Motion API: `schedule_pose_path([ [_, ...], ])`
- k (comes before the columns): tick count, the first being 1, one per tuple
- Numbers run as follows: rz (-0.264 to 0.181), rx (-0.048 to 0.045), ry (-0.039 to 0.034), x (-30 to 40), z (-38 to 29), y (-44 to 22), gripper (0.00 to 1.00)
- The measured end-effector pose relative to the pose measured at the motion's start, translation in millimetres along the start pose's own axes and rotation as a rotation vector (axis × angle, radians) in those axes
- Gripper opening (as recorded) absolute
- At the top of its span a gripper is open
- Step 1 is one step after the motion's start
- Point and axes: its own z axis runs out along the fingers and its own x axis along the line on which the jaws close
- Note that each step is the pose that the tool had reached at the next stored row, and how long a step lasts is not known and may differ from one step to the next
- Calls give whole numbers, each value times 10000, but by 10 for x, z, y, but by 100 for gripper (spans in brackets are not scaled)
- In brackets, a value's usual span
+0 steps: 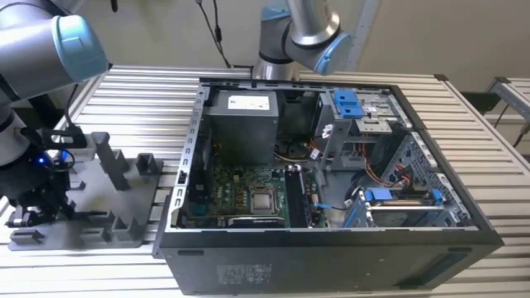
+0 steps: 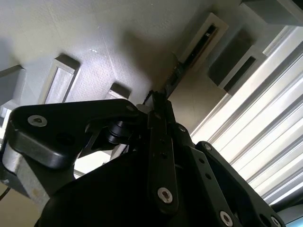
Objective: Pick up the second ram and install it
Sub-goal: 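Pick up the second ram and move it above second insertion slot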
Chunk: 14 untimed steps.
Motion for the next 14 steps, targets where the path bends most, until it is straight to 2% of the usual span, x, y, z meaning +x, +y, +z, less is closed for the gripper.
schedule_pose_path([
  [4, 0, 0, 0, -1, -36, 0, 14],
  [14, -1, 0, 0, -8, -236, 0, 14],
])
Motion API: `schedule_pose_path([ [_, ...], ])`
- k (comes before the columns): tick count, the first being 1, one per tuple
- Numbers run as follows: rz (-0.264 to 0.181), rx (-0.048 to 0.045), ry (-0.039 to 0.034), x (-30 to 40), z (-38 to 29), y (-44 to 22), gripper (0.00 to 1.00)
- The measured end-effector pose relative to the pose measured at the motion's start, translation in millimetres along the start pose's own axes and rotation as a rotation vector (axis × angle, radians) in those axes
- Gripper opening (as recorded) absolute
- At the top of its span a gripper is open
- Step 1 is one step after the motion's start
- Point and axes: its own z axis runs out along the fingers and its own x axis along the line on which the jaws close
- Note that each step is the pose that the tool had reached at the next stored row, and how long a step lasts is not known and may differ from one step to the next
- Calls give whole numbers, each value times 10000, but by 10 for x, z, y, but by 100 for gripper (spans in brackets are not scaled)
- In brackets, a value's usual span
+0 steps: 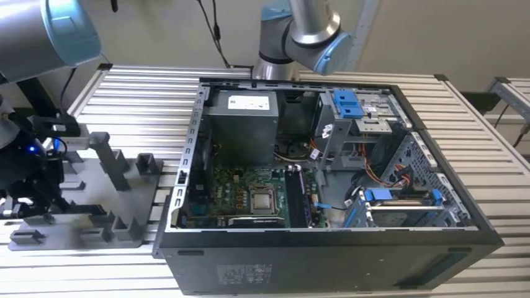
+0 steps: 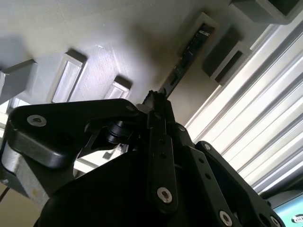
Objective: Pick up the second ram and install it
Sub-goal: 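Pick up the second ram and move it above second insertion slot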
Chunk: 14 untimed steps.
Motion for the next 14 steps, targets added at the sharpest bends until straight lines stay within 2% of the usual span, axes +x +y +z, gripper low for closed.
schedule_pose_path([
  [14, 1, -1, 0, -8, -279, 1, 14],
])
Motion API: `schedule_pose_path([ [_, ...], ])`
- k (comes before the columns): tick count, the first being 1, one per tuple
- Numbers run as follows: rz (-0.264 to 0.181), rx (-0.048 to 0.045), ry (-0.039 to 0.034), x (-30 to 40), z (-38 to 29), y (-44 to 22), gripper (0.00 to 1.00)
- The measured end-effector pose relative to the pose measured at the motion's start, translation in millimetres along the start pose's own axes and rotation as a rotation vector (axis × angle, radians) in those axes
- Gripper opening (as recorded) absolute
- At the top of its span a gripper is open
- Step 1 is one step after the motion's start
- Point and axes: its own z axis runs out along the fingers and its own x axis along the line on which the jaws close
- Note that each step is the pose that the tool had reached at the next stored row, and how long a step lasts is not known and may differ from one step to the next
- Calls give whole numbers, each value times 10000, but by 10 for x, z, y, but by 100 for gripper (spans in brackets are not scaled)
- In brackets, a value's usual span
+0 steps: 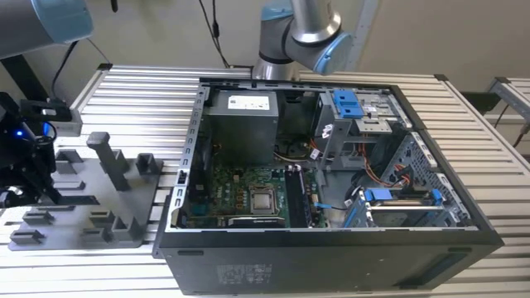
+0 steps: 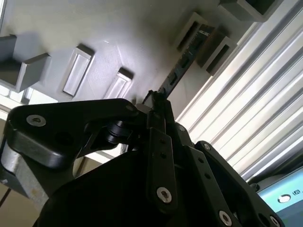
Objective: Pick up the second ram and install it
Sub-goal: 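Pick up the second ram and move it above second insertion slot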
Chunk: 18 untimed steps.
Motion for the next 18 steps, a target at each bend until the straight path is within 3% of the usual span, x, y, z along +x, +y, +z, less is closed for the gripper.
schedule_pose_path([
  [18, 0, 0, 0, -10, -362, 0, 14],
])
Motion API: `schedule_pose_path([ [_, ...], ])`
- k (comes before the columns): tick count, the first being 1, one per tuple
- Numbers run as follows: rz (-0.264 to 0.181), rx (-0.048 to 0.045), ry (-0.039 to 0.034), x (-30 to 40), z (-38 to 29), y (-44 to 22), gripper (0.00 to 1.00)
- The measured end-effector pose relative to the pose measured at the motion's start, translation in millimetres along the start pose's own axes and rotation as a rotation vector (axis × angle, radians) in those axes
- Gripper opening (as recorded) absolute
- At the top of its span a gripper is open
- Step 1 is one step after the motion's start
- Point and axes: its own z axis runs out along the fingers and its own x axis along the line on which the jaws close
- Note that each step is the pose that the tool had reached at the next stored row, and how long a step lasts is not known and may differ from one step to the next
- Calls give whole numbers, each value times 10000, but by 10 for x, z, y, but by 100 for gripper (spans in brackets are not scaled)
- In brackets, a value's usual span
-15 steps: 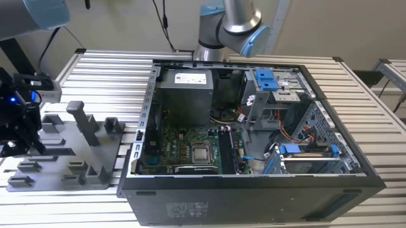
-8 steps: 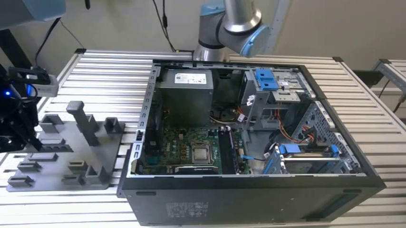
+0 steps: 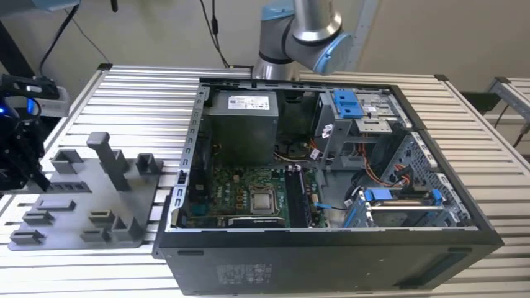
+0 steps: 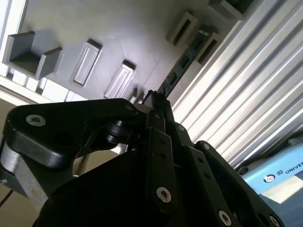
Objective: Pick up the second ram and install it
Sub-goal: 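Pick up the second ram and move it above second insertion slot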
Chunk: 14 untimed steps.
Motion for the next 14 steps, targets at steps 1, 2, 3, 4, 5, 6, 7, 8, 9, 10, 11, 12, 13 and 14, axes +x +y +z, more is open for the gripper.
schedule_pose_path([
  [1, 0, 0, 0, -1, -25, 0, 14],
  [2, 0, 0, 0, -1, -47, 0, 14],
  [3, 0, -1, 0, -2, -72, 0, 14],
  [4, 0, 0, 0, -3, -95, 0, 14],
  [5, 1, 1, 0, -4, -118, 0, 14],
  [6, 0, 0, 0, -4, -143, 0, 14],
  [7, 1, -1, 1, -5, -166, 0, 14],
  [8, 0, -1, 1, -5, -192, 0, 14],
  [9, 0, 0, 0, -6, -215, 0, 14],
  [10, 0, 0, 0, -7, -239, 0, 14],
  [11, 0, 0, 0, -7, -262, 0, 14],
  [12, 0, 0, 0, -8, -283, 0, 14],
  [13, 0, 0, 0, -8, -303, 0, 14],
  [14, -1, 0, 0, -9, -322, 0, 14],
])
